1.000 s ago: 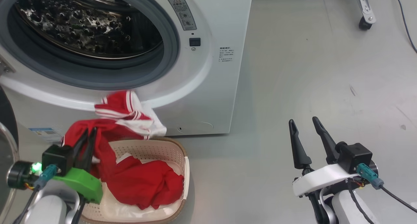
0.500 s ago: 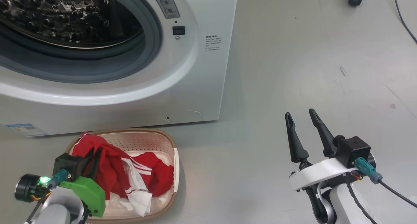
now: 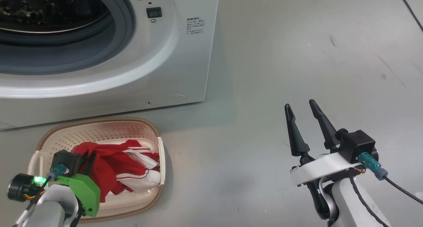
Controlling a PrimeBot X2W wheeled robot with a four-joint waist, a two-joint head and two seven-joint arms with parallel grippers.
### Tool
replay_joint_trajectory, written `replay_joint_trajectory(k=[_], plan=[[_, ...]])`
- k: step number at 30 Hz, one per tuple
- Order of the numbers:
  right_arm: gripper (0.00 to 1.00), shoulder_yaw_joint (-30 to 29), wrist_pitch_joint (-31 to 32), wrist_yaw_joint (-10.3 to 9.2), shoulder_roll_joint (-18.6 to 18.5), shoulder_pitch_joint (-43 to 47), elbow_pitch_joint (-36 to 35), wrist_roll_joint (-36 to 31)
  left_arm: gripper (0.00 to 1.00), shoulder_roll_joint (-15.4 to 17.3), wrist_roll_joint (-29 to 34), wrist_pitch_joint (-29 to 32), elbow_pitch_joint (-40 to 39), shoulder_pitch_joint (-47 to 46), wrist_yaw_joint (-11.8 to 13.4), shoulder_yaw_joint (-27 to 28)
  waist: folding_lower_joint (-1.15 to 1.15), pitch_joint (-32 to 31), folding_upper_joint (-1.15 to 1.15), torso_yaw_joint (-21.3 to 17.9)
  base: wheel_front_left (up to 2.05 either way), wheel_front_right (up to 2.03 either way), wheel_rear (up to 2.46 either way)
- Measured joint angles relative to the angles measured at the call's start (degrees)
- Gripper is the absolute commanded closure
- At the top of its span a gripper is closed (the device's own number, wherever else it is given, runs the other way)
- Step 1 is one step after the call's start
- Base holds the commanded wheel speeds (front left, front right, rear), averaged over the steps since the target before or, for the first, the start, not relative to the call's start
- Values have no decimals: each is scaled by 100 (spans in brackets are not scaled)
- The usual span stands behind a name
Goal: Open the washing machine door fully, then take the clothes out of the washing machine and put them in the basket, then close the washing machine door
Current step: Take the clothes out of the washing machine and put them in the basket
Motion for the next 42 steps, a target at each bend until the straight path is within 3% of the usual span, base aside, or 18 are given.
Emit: replay_joint_trajectory(k=[10,19,26,36,38,39,40,42], plan=[[0,-10,0,-10,22,-160,-111,0,100,229,108,49,380,-444,0,-10,0,569,0,-288,0,0,0],[0,-112,0,-57,26,-272,-178,-69,100,216,123,141,1115,-780,1,-9,0,1010,0,-451,0,0,0],[0,-108,0,-59,31,-373,-177,-159,100,310,274,192,1746,-770,90,-9,0,1084,0,-428,0,0,0],[0,-99,0,-59,32,-374,-156,-214,98,324,308,4,2065,-868,170,-25,0,1096,0,-372,0,0,0],[0,-92,0,-59,32,-377,-148,-214,64,261,313,-71,2097,-959,170,-52,0,1088,0,-364,0,0,0],[0,-91,0,-59,32,-381,-145,-214,58,223,332,-93,2130,-1000,169,-66,0,1083,0,-362,0,0,0],[0,-90,0,-59,32,-388,-143,-214,2,182,342,-115,2175,-1024,169,-67,0,1078,0,-360,0,0,0],[0,-89,0,-59,32,-400,-136,-214,0,88,285,-120,2268,-1035,151,-60,0,1066,0,-358,0,0,0]])
